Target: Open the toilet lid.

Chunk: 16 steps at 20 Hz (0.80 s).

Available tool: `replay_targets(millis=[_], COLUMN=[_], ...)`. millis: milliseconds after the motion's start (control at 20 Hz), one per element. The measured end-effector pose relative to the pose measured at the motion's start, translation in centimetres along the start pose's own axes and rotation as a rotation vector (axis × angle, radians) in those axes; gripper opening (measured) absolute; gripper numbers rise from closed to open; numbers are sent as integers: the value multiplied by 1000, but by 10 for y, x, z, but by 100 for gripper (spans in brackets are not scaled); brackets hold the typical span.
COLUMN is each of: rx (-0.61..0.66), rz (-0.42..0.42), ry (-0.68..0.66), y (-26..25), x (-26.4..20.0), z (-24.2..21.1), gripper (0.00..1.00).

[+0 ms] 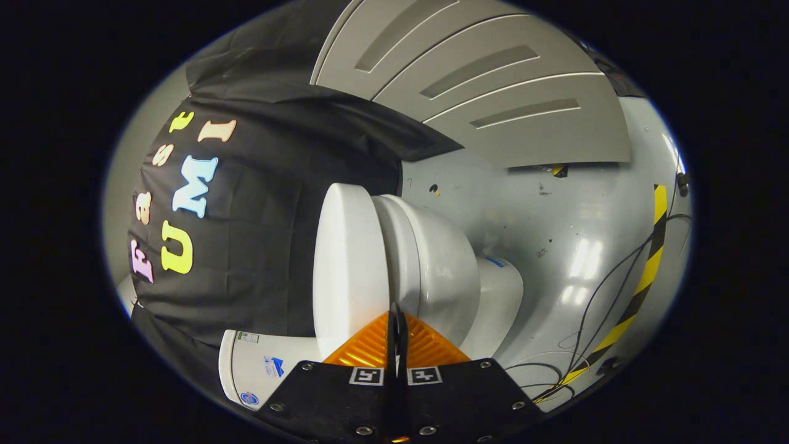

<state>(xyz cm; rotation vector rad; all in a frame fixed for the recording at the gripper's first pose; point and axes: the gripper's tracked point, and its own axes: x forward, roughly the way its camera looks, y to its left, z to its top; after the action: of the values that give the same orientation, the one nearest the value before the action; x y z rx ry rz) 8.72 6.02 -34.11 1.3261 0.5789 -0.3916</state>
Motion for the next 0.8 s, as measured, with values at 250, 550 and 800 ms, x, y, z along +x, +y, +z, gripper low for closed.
replay_targets(millis=[250,550,800], rx=[-70,-184,-219], rz=[13,13,37], ry=[-22,-34,-48], y=[27,56,80], x=[-12,-26,-36], z=[5,7,7], gripper=[0,0,0])
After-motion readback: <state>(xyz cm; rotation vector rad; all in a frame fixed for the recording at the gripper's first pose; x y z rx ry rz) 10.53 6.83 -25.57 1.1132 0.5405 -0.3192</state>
